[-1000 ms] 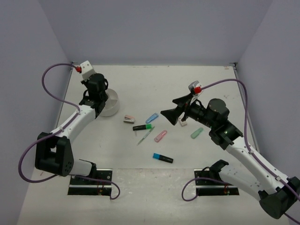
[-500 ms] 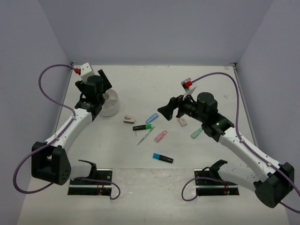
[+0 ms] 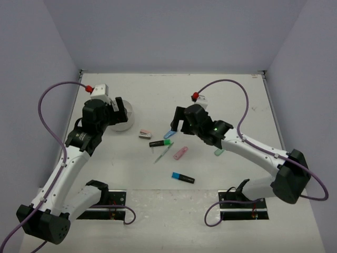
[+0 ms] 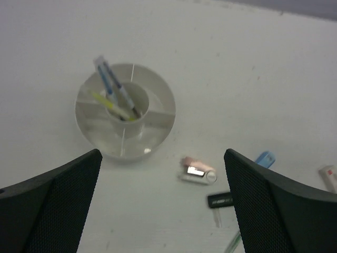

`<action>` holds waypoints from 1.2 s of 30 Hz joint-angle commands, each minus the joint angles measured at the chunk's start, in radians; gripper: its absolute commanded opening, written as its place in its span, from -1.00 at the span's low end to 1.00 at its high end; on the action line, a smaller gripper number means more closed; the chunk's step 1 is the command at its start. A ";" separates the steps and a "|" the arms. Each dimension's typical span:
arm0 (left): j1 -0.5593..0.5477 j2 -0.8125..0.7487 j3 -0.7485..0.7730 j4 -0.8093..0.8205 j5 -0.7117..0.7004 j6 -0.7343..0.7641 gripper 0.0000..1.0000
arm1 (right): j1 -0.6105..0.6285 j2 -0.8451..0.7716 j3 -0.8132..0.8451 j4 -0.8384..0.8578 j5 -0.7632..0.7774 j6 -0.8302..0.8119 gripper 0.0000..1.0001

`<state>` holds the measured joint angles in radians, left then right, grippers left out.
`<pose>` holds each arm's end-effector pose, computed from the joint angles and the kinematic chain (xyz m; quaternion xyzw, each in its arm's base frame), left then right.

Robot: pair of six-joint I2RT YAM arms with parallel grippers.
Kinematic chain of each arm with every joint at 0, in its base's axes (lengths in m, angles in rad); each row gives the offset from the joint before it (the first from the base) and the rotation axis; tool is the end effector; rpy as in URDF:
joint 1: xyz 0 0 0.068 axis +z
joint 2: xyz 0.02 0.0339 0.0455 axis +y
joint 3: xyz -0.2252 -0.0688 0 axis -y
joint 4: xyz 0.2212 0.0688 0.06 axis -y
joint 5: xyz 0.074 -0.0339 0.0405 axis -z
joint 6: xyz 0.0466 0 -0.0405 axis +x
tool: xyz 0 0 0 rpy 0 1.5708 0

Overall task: Sort the stationery into containers
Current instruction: Place the pen in the storage box, then pick up the pen from the center of the board.

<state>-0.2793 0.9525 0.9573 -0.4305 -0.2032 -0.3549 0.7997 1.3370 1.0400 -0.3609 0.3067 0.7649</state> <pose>0.2134 -0.0514 0.3087 -0.0865 0.8335 -0.0871 0.5387 0.2126 0.1986 0.2528 0.0519 0.8881 0.2098 0.4056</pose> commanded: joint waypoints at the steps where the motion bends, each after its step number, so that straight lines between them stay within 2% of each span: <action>1: -0.004 -0.093 -0.162 -0.070 0.045 0.058 1.00 | 0.090 0.198 0.156 -0.129 0.113 0.236 0.84; 5: -0.038 -0.137 -0.216 -0.056 -0.010 0.039 1.00 | 0.148 0.329 0.230 -0.187 0.101 0.368 0.45; 8: -0.037 -0.172 -0.217 -0.052 -0.033 0.040 1.00 | 0.195 0.382 0.264 -0.230 0.140 0.442 -0.01; 9: -0.038 -0.178 -0.221 -0.050 -0.031 0.039 1.00 | 0.205 0.400 0.277 -0.246 0.148 0.458 -0.06; 16: -0.071 -0.197 -0.229 -0.042 -0.013 0.040 1.00 | 0.241 0.522 0.349 -0.370 0.125 0.601 -0.11; 20: -0.089 -0.205 -0.232 -0.040 -0.007 0.040 1.00 | 0.246 0.571 0.392 -0.454 0.134 0.701 -0.31; 23: -0.099 -0.215 -0.230 -0.039 -0.005 0.040 1.00 | 0.246 0.628 0.436 -0.514 0.138 0.725 -0.31; 30: -0.109 -0.242 -0.233 -0.035 -0.004 0.040 1.00 | 0.248 0.685 0.470 -0.529 0.104 0.748 -0.34; 36: -0.113 -0.253 -0.234 -0.035 -0.009 0.042 1.00 | 0.246 0.735 0.476 -0.530 0.064 0.778 -0.45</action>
<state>-0.3866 0.7139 0.7250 -0.4948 -0.2127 -0.3435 1.0359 2.0343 1.4761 -0.8568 0.3717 1.4731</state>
